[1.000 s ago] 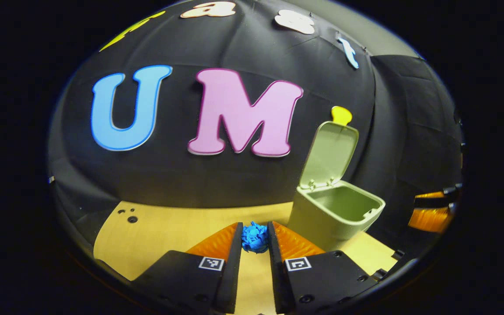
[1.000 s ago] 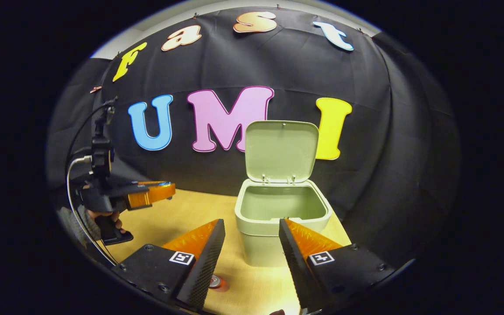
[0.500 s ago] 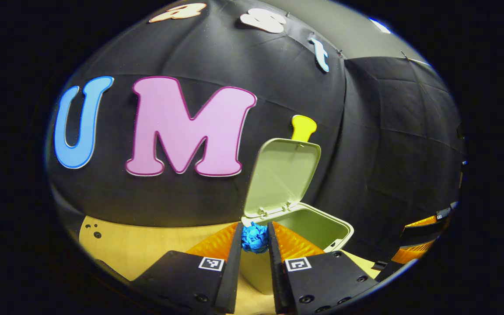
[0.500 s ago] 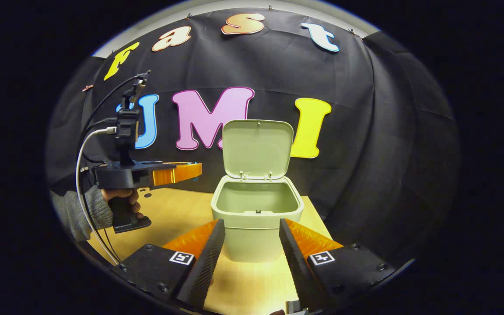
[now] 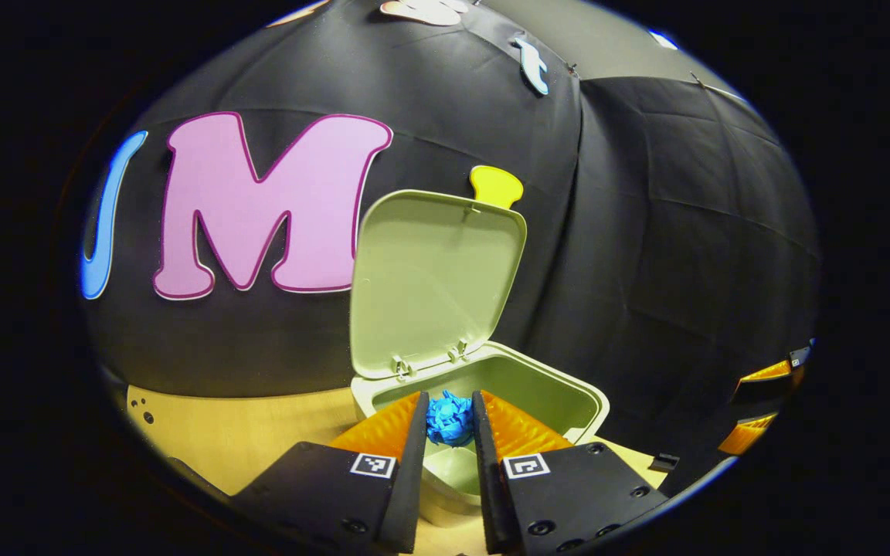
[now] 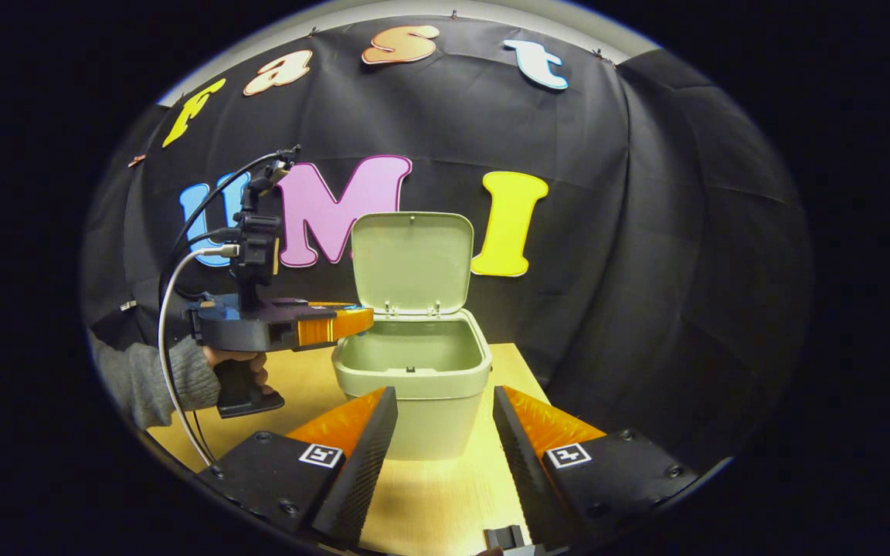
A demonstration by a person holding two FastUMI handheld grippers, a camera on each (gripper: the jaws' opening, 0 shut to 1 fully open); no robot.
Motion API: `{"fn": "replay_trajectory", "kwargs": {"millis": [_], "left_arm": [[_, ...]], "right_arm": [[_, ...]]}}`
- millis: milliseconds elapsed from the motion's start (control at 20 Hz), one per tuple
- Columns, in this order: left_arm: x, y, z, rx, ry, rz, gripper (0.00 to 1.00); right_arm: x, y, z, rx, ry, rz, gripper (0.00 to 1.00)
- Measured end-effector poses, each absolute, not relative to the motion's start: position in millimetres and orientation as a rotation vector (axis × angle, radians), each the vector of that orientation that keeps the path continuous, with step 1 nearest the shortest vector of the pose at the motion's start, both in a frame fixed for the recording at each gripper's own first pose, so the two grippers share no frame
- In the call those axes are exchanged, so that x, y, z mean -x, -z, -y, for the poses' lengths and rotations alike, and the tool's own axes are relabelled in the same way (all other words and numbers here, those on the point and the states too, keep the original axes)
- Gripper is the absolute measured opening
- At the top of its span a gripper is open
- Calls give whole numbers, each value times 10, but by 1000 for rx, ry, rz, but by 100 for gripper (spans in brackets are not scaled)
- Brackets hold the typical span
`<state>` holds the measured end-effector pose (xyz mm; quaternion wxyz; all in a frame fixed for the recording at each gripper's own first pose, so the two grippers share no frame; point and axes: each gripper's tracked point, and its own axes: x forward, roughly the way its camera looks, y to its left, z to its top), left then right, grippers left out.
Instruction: Press the lid of the desktop garbage bin to open it, pick up the crumpled paper on the desktop and throw it into the bin, then pick up the pop can on the desktop and drop it into the bin, and finally close the garbage bin lid.
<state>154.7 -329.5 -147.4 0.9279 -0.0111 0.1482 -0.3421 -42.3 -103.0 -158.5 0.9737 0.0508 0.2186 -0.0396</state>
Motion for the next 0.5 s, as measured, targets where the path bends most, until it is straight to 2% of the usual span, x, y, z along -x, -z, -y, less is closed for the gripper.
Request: {"fn": "replay_trajectory", "kwargs": {"millis": [200, 450, 500], "left_arm": [[-1593, 1547, 3372, 10, 699, -315, 39], [-1578, 1608, 3395, 8, 706, -335, 49], [-1562, 1614, 3405, 9, 712, -337, 48]], "right_arm": [[406, 1623, 1107, -108, 101, -447, 80], [408, 1654, 1132, -112, 105, -455, 80], [408, 1663, 1131, -113, 103, -456, 80]]}}
